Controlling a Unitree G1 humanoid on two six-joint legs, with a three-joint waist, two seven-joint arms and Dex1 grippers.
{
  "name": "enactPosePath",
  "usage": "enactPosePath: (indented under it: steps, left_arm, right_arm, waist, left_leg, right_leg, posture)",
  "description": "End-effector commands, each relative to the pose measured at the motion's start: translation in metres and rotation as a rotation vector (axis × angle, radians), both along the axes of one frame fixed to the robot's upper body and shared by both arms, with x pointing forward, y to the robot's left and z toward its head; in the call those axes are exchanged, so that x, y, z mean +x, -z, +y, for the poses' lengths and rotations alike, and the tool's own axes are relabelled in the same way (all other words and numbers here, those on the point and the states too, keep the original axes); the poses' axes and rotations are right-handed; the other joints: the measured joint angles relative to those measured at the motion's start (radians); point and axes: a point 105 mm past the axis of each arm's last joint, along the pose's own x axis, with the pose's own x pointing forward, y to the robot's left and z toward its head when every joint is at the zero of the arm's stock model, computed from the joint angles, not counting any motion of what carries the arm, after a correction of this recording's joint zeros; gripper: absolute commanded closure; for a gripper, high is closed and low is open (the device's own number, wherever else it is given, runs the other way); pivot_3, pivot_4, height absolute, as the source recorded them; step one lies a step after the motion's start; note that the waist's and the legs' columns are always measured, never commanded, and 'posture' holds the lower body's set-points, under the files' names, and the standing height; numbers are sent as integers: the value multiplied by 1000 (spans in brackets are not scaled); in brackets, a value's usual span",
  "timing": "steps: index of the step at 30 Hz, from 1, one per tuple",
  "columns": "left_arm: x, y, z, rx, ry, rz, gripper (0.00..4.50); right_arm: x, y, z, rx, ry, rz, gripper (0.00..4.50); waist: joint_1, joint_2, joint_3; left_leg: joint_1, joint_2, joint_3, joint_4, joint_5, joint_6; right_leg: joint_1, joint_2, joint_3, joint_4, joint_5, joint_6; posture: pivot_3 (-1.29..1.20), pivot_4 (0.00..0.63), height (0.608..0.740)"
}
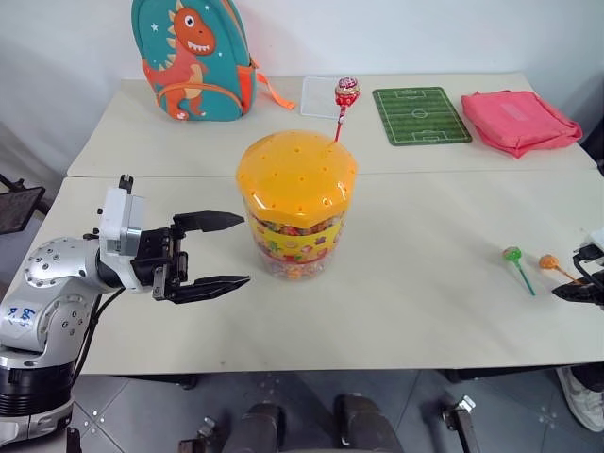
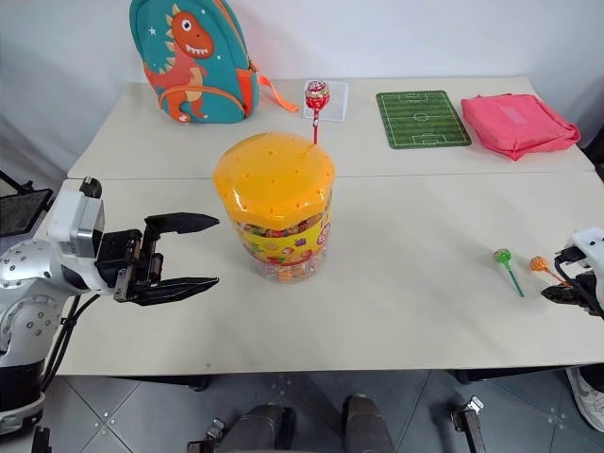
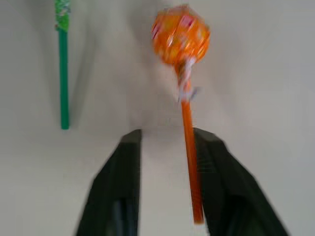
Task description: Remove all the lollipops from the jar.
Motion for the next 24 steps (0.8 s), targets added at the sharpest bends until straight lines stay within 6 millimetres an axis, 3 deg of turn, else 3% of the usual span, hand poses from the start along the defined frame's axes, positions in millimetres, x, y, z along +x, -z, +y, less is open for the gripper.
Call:
enactPosePath:
  steps: [1, 3, 6, 12, 19, 21, 24]
  left_arm:
    - [-5, -7, 6, 0, -14, -31, 0]
    - [-3, -7, 10, -10, -40, -29, 0]
    - [0, -10, 16, -49, -89, -26, 0]
    - [10, -17, 30, -188, -227, -52, 0]
    - [13, -24, 30, -253, -270, -59, 0]
    - [13, -22, 29, -250, -265, -52, 0]
    - [12, -21, 26, -250, -256, -44, 0]
  right_arm:
    - [3, -54, -3, -41, -41, -129, 1545]
    - [6, -82, 8, -36, -142, -203, 890]
    - [12, -119, 50, 68, -387, -352, 30]
    - [27, -166, 162, 486, -740, -666, 30]
    - [46, -192, 240, 677, -838, -828, 30]
    - [51, -191, 272, 678, -891, -799, 30]
    - [60, -191, 295, 695, -894, -785, 30]
  waist:
    - [0, 1, 0]
    - [0, 3, 0]
    - [-4, 4, 0]
    - [-2, 3, 0]
    - [14, 2, 1]
    - [11, 2, 1]
    - [4, 2, 1]
  left_leg:
    - [0, 0, 0, 0, 0, 0]
    - [0, 0, 0, 0, 0, 0]
    - [0, 1, 0, -1, 0, 0]
    - [1, 2, 1, 0, -1, -1]
    - [-1, 0, -3, 0, -1, -1]
    - [-1, 0, -4, 1, -1, -1]
    - [-1, 0, -4, 1, -1, -1]
  right_leg:
    - [0, 0, 0, 0, 0, 0]
    - [0, 0, 0, 0, 0, 0]
    - [0, 1, 0, -1, 0, 0]
    - [1, 1, 0, -1, 0, 0]
    - [-1, 0, -3, 0, 0, 0]
    - [-1, 0, -3, 0, 0, 0]
    - [-1, 0, -4, 4, 0, 0]
  posture:
    - [0, 150, 740]
    - [0, 150, 740]
    - [0, 150, 740]
    - [0, 150, 740]
    - [0, 150, 740]
    - [0, 150, 740]
    - [0, 150, 740]
